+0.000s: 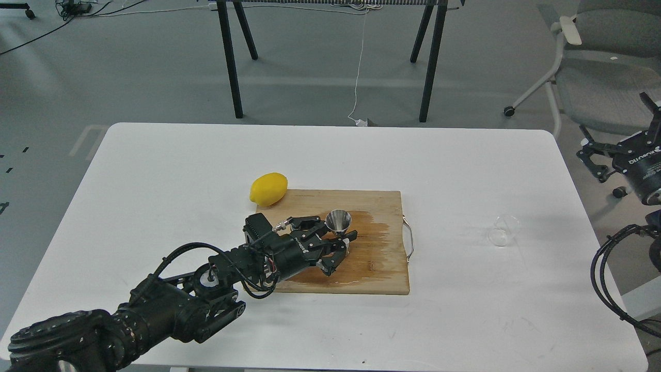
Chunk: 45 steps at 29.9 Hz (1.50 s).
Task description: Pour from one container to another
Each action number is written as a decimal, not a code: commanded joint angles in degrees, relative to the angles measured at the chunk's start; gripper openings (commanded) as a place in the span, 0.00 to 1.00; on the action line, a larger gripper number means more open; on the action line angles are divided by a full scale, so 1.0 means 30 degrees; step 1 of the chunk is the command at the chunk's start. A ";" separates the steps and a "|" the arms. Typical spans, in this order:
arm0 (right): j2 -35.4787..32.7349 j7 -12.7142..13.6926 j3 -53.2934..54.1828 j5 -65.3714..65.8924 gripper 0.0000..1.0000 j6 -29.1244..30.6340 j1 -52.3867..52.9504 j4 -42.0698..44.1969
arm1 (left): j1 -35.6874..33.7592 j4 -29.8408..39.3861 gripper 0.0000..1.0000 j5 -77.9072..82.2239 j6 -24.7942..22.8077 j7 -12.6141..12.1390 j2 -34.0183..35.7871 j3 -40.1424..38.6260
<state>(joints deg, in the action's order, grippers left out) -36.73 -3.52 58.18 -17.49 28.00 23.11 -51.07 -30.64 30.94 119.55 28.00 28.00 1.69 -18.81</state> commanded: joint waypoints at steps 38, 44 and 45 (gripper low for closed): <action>0.0084 0.0000 0.0323 0.0001 0.99 0.0000 -0.0029 0.0001 | 0.0927 0.2106 0.92 -0.5187 0.0000 0.0000 0.7694 0.0322; -0.0003 -0.0088 0.0002 0.0352 0.99 0.0000 0.0381 -0.0057 | 0.0927 0.4707 0.92 -1.0480 0.0000 0.0000 1.0037 -0.0059; 0.0113 -0.0088 -0.0028 0.0411 0.99 0.0000 0.0556 -0.0116 | 0.0898 0.5614 0.92 -1.2120 0.0000 0.0000 1.0389 -0.0262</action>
<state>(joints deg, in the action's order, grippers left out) -36.64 -3.65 58.67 -16.90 28.00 23.78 -51.16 -27.79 41.96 94.56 28.00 28.00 29.65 -18.65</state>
